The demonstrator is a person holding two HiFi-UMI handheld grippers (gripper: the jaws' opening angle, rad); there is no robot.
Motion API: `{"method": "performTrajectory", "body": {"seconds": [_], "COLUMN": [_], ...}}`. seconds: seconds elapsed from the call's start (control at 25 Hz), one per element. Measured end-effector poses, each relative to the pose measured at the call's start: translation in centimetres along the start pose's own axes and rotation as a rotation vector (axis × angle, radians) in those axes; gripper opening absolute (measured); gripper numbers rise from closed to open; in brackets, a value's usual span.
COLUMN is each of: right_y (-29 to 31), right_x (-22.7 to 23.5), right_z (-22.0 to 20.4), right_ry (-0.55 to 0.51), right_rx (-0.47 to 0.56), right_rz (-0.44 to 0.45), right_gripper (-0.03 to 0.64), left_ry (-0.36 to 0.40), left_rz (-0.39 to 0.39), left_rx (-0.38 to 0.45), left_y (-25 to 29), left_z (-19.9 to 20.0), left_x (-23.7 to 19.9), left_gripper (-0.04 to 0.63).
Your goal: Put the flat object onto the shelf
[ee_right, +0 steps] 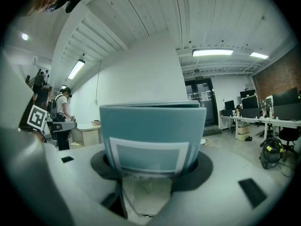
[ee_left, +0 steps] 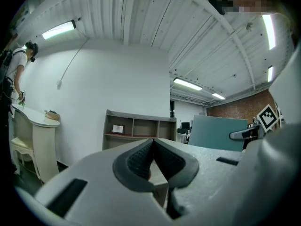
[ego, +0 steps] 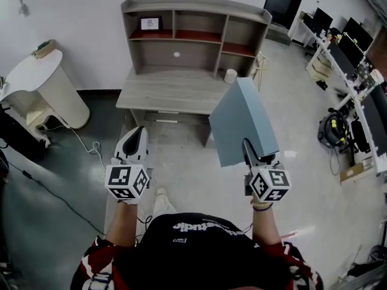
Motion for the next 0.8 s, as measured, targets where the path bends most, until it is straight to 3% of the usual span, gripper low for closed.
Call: {"method": "performTrajectory", "body": {"seconds": [0.8], "right_y": [10.3], "right_x": [-2.3], "right_z": [0.6], "right_ry": [0.015], "right_rx": [-0.006], "right_rz": [-0.050], "right_gripper": [0.272], "left_ry": [0.048], "left_rz": [-0.059], "left_rx": [-0.020], "left_y": [9.1], "left_z": [1.1], "left_x": [-7.5], "left_gripper": [0.006]}}
Point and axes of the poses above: the fingertips, and each gripper's own axes: y forward along the fingers, x to its right, z out of its top, the point moved 5 cm from there along -y, backward along the fingers, and after that the axes turned 3 degrees about x, right-handed, at the moved point
